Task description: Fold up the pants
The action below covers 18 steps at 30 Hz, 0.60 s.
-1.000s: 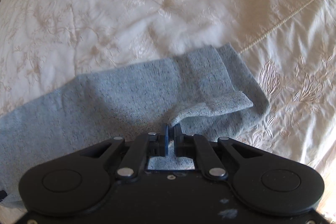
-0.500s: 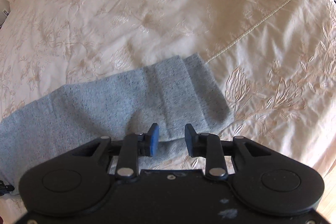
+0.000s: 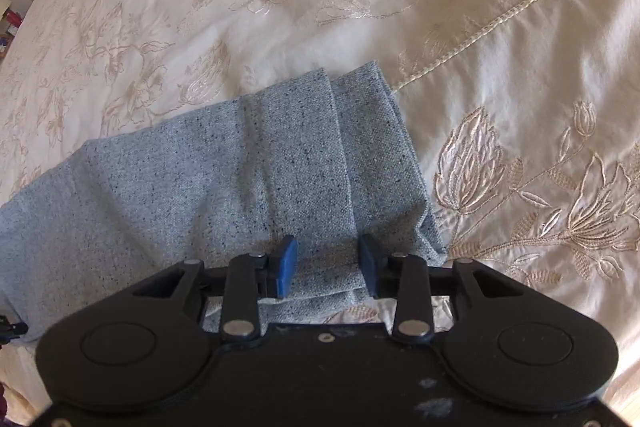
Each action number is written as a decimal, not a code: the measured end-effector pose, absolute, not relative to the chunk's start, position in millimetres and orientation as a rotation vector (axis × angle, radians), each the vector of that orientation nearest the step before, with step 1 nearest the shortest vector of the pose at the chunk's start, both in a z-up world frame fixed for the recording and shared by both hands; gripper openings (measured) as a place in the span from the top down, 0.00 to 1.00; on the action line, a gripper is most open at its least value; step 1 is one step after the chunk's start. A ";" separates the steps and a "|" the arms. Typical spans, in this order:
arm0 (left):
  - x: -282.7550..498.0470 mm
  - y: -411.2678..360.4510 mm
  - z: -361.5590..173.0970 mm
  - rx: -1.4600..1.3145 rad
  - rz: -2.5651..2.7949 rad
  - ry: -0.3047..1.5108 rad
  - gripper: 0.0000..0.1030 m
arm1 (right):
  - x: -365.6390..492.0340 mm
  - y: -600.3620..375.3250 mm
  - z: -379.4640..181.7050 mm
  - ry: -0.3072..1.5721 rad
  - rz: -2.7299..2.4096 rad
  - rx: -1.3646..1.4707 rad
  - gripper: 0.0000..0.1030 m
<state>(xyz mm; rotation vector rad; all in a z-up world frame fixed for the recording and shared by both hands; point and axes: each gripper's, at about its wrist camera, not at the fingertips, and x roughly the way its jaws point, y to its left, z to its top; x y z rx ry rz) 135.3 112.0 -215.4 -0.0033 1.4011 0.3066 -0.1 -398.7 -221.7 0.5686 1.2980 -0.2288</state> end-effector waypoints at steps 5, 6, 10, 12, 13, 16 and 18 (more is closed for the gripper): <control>123.8 121.3 -178.5 -0.064 0.283 1.340 0.95 | -4.5 -374.9 -164.8 1.180 -0.215 0.234 0.92; 118.4 123.1 -169.3 -0.085 0.271 1.321 0.95 | -7.7 -373.6 -156.1 1.159 -0.209 0.192 0.92; 99.1 128.9 -164.2 -0.124 0.272 1.321 0.95 | -15.3 -379.9 -166.5 1.211 -0.224 0.161 0.92; 100.6 128.1 -182.7 -0.112 0.284 1.360 0.94 | -16.2 -385.2 -189.9 1.274 -0.246 0.161 0.92; 99.8 126.8 -190.1 -0.108 0.291 1.371 0.94 | -18.2 -389.1 -200.4 1.301 -0.253 0.180 0.92; 100.2 117.3 -197.2 -0.062 0.291 1.356 0.94 | -21.0 -386.7 -206.3 1.305 -0.257 0.170 0.92; 100.4 108.6 -196.4 -0.036 0.282 1.338 0.94 | -20.3 -381.4 -199.8 1.285 -0.252 0.142 0.92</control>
